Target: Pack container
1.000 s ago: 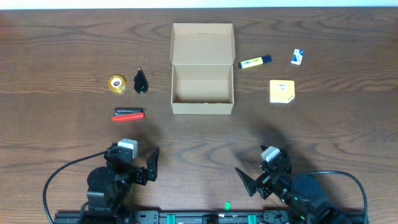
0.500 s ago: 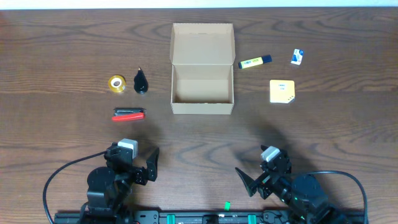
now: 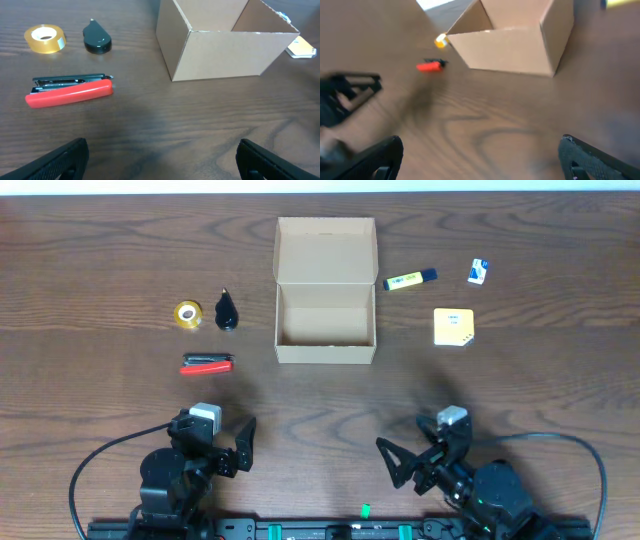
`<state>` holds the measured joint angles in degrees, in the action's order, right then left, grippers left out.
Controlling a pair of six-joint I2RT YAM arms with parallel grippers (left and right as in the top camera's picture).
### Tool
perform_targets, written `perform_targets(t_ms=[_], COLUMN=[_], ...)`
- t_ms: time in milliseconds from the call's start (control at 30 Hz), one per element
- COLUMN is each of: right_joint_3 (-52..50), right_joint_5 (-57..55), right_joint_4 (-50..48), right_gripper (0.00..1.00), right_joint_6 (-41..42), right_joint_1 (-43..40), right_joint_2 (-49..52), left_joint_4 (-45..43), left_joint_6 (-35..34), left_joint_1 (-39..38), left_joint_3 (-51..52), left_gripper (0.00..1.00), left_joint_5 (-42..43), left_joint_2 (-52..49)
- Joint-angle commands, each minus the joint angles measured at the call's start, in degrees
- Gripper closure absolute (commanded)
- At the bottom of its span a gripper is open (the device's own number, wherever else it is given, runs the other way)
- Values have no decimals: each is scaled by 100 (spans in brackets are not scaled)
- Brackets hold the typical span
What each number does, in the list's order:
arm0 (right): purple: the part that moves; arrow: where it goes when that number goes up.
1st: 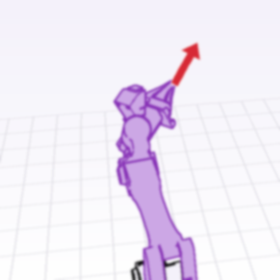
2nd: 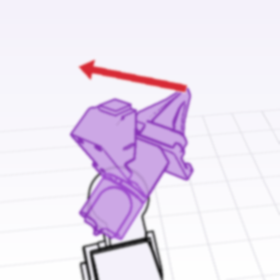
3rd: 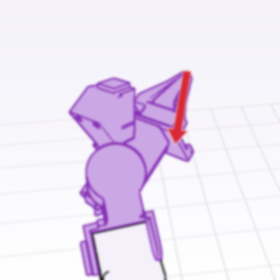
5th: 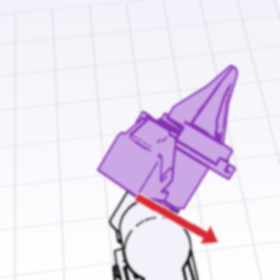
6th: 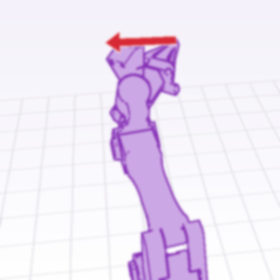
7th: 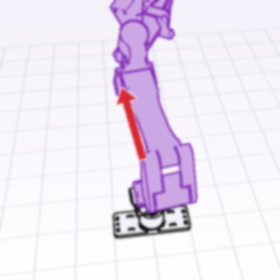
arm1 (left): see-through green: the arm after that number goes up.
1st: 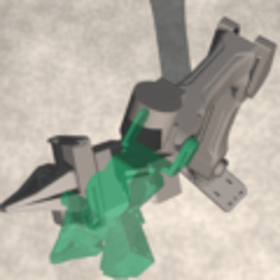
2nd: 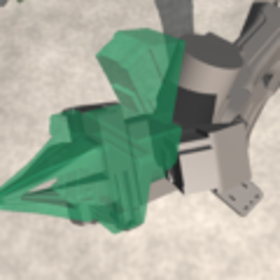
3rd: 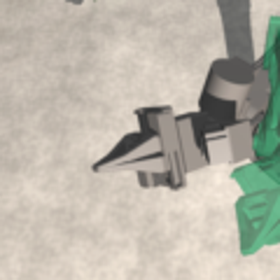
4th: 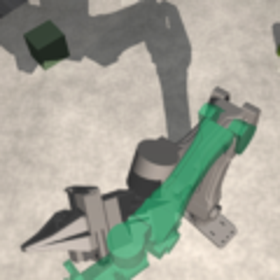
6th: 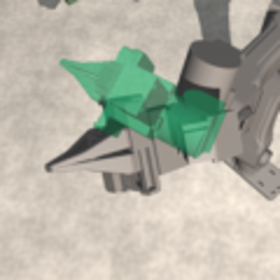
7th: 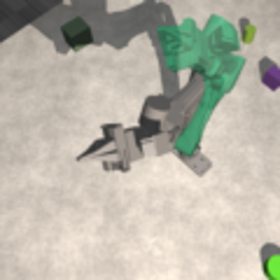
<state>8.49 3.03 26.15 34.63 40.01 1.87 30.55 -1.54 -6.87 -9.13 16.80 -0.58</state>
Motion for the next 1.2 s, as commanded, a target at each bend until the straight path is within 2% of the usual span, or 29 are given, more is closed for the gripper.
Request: perform_targets(t_ms=[0,100,200,433,567,800,933,1167], right_joint_3=[-22,-22,-15,503,1467,3388,4113,4802], right_joint_5=[15,20,70,42,-39,-892,-1368,-1718], right_joint_4=[-68,-313,-629,-367,507,1917,2188,2033], right_gripper=[1,1,1,1,1,1,1,1], right_joint_6=[1532,1598,1029,323,-350,-931,-1213,-1399], right_joint_1=[52,52,52,-114,-393,-944,-1233,-1926], right_joint_2=[-48,-48,-48,332,1193,3187,4286,6054], left_joint_4=[7,7,4,7,4,4,4,4], left_joint_6=[-37,-37,-37,-37,-37,-37,-37,-37], left_joint_1=[-24,-24,-24,-24,-24,-24,-24,-24], left_joint_3=[68,68,68,68,68,68,68,68], left_gripper=[5,5,5,5,5,5,5,5], left_joint_5=[98,98,98,98,101,98,98,98], left_joint_2=[35,35,35,35,35,35,35,35])
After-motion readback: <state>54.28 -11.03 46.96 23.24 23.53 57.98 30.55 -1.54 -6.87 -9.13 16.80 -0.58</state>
